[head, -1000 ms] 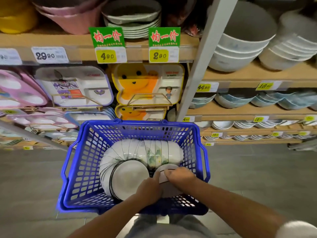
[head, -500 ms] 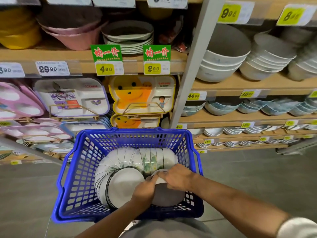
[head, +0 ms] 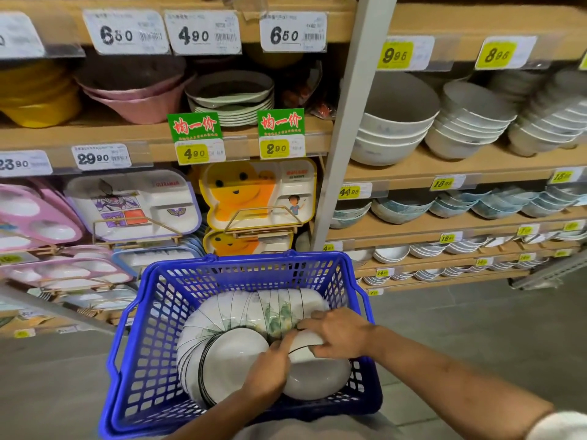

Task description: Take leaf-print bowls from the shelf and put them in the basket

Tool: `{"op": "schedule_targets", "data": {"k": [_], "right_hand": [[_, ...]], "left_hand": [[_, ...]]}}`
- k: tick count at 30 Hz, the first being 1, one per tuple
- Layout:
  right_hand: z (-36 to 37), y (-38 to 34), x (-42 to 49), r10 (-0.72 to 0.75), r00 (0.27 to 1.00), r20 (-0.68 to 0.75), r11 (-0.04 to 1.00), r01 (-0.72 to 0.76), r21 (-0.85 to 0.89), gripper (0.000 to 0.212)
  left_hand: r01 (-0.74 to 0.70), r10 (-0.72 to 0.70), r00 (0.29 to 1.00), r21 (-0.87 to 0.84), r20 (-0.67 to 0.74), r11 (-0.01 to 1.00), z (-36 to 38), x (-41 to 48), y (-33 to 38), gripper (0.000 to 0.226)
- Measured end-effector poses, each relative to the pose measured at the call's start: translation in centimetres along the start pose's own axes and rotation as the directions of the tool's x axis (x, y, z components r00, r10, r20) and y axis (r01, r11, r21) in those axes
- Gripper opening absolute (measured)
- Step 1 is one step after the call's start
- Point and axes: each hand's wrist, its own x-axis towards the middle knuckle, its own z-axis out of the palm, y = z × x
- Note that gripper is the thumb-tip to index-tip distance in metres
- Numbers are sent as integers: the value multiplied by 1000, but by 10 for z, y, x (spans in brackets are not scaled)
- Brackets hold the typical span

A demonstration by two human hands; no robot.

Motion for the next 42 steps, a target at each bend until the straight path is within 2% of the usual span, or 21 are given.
{"op": "schedule_targets", "data": {"k": [4,10,12,14,16,19,21,30,32,35,38,40,42], "right_hand": [[2,-1,-5,88,996,-16,982,-84,170,50],[-4,1,-5,161,986,-34,917,-137,374,45],[-14,-1,-4,212,975,-71,843,-146,518,42],[-30,-5,-4,312,944,-109,695,-149,703,38],[-53,-10,-4,403,905,-133,499,-96,861,34],[-92,-17,-3,500,847,-183,235,71,969,35],[-115,-23,-3,531,814,-235,135,192,972,37],[-205,-57,-20,650,628,-428,97,490,866,39],[-222,-59,-27,659,594,-462,66,566,822,36],[-241,-61,-44,669,584,-460,-17,631,776,31],[-254,-58,-64,687,569,-452,-77,676,733,28],[-263,-51,-82,677,551,-488,-70,708,703,29],[-272,-39,-104,677,543,-498,-53,710,702,28]], "left_hand": [[21,-22,999,-43,-29,999,-5,0,0,66],[7,-9,999,-35,-52,999,-33,3,3,65],[-1,-3,998,-79,-55,997,-53,4,5,59],[-12,3,998,-150,-61,989,-79,5,8,52],[-44,16,994,-250,-110,967,-107,6,12,50],[-122,36,973,-380,-226,917,-148,7,21,47],[-179,42,958,-475,-284,862,-172,4,31,42],[-447,105,790,-451,-604,772,-242,-23,90,26],[-531,125,755,-488,-644,693,-249,-29,107,25],[-681,143,698,-589,-702,434,-258,-33,140,33],[-765,114,631,-591,-767,256,-265,-38,175,35],[-775,100,629,-611,-771,163,-263,-42,202,35],[-766,83,642,-633,-762,113,-259,-46,231,35]]}}
